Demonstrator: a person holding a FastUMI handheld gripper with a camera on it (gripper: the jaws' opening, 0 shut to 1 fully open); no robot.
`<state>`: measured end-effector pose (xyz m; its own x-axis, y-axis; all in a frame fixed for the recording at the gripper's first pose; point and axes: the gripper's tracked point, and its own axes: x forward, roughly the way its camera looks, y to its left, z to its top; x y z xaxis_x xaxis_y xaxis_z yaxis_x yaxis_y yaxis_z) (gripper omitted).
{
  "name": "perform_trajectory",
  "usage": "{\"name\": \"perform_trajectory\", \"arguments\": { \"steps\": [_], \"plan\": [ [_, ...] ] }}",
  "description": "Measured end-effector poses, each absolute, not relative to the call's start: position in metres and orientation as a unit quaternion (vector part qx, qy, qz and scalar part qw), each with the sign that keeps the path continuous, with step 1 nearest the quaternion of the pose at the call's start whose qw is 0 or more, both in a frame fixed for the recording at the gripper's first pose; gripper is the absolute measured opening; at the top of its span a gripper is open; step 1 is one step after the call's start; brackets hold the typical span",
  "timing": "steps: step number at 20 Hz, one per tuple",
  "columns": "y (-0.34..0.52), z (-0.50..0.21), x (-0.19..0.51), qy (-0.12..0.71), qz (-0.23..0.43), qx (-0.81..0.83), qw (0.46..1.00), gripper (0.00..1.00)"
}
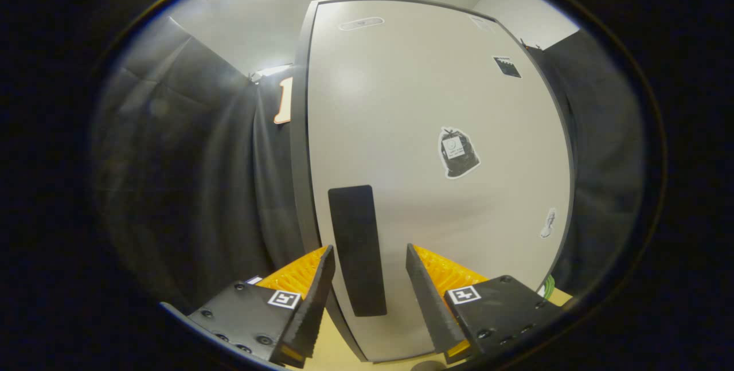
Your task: Open the shoe cabinet door, grab the shoes and put them into the shoe cabinet, then close the shoe cabinet door.
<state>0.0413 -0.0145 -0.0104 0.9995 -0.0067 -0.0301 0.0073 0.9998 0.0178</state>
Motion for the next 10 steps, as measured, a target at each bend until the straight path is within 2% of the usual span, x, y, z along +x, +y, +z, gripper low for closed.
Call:
{"name": "perform_trajectory", "arguments": {
  "steps": [7, 10],
  "plan": [
    [-0.011, -0.0145, 0.0455, 0.026, 0.002, 0.005, 1.0, 0.78],
    [-0.0097, -0.0169, 0.0481, 0.033, 0.001, 0.004, 0.999, 0.62]
  ]
}}
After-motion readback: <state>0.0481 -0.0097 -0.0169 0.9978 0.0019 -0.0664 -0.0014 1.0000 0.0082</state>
